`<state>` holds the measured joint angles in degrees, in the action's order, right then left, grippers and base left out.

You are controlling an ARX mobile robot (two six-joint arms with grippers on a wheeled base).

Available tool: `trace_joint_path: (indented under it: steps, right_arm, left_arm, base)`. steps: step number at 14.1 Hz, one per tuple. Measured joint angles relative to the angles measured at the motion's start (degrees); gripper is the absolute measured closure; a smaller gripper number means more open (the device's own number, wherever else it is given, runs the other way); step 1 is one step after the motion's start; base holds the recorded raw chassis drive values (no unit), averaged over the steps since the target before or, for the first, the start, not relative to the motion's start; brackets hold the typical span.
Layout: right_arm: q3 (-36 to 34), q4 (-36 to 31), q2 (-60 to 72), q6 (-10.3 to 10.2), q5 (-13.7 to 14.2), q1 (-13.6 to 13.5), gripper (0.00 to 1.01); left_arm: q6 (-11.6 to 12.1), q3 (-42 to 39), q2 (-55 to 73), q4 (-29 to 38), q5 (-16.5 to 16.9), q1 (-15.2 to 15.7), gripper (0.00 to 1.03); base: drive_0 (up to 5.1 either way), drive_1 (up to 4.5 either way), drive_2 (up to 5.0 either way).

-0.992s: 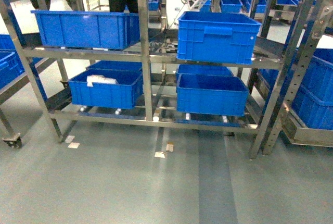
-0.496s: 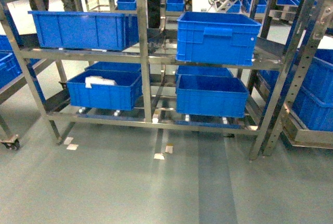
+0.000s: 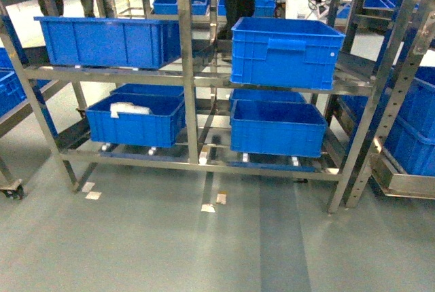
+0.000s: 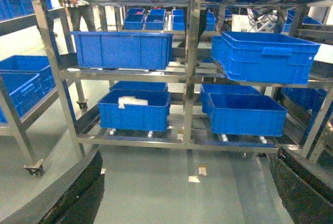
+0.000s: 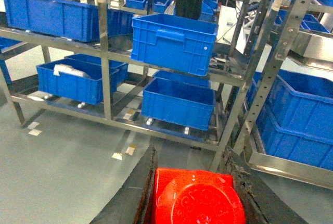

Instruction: Pick red block from blue box to shelf

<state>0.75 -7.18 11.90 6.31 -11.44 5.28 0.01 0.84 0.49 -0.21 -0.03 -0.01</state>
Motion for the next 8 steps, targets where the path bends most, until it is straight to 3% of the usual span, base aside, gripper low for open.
trace_joint_path:
  steps: [8]
  right_arm:
    - [0.0, -0.02, -0.02, 0.0, 0.0, 0.0, 0.72]
  left_arm:
    - [0.0, 0.0, 0.0, 0.0, -0.02, 0.0, 0.05]
  base:
    - [0.0, 4.13, -4.2]
